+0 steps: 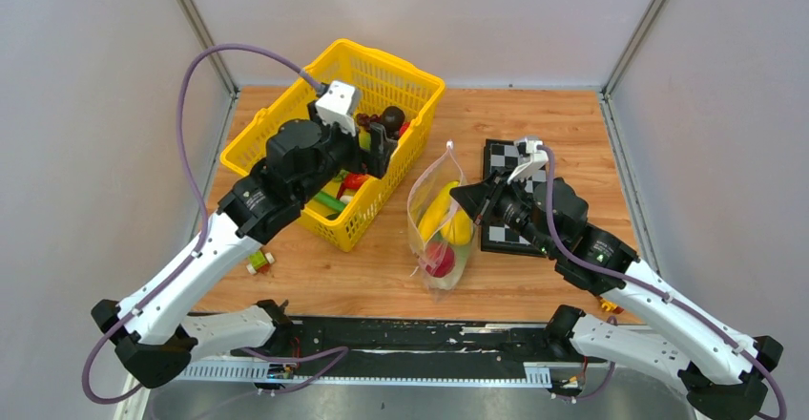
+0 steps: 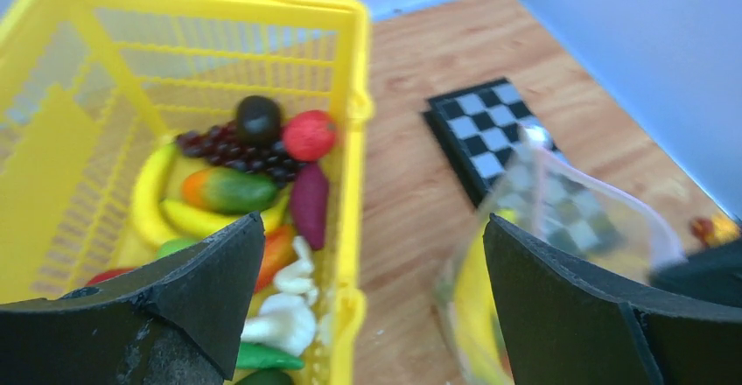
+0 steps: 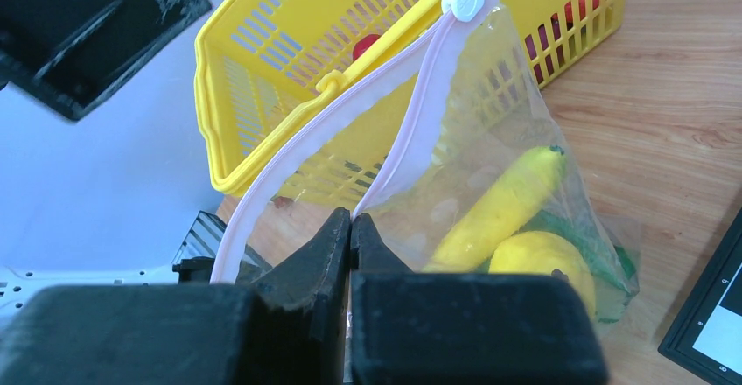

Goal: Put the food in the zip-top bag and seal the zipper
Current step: Pick up the fake fruit from the bin.

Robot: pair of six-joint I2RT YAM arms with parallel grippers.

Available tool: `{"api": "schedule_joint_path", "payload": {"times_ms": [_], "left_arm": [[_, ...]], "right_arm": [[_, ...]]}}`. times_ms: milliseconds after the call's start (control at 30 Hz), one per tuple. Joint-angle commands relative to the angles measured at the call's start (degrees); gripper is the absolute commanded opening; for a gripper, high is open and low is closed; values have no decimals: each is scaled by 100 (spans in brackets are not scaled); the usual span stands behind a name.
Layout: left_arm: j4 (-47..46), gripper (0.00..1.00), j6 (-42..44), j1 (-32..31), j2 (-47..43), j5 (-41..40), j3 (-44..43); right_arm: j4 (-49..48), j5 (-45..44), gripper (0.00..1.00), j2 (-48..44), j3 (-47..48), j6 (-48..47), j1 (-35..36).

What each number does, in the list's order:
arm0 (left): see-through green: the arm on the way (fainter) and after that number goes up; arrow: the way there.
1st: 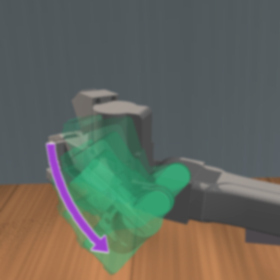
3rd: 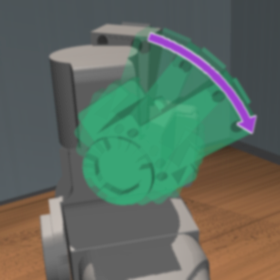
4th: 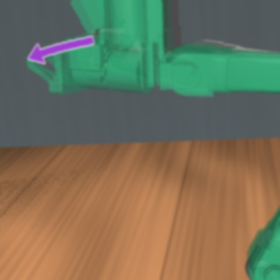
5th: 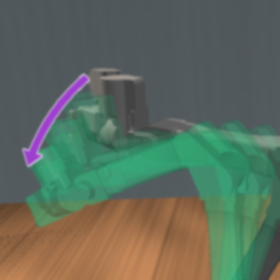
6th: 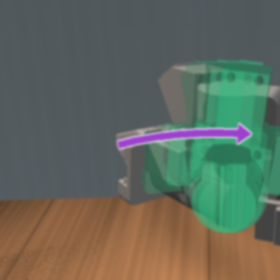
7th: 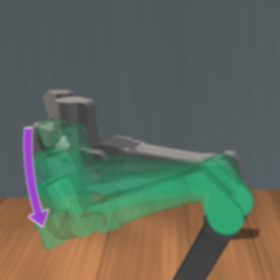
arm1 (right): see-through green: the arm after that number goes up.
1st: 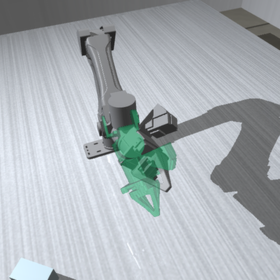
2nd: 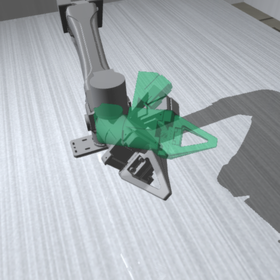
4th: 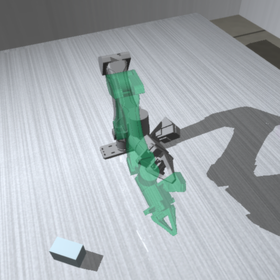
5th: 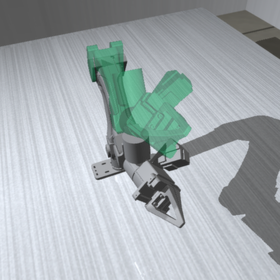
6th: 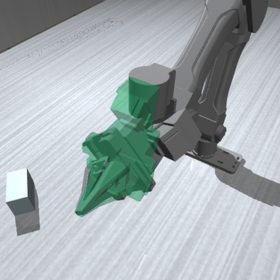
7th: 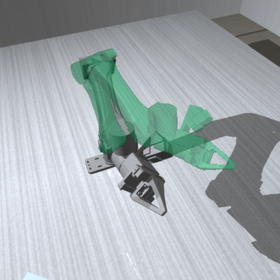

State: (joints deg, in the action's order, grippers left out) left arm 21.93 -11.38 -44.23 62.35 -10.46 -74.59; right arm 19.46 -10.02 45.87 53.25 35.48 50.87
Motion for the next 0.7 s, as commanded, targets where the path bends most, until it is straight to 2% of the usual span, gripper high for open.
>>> {"api": "schedule_joint_path", "payload": {"times_ms": [0, 167, 300, 400, 533, 667], "left_arm": [[105, 100, -625, 587, -27, -952, 150], [463, 100, -1366, 1542, 227, -789, 316], [458, 100, -1831, 1898, 422, -1134, 624], [543, 100, -2199, 2201, 765, -1094, 710], [934, 100, -2452, 2296, 1286, -1479, 570], [653, 100, -2465, 2296, 1735, -2097, 690]], "right_arm": [[-188, -119, 0, -113, -8, -38, 8], [-164, -88, 0, -93, 18, -45, 10], [-149, -105, 0, -113, 30, -52, 12], [-145, -99, 0, -112, 44, -52, 6], [-101, -114, 0, -119, 58, -51, 12], [-109, -103, 0, -114, 81, -46, 10]]}}
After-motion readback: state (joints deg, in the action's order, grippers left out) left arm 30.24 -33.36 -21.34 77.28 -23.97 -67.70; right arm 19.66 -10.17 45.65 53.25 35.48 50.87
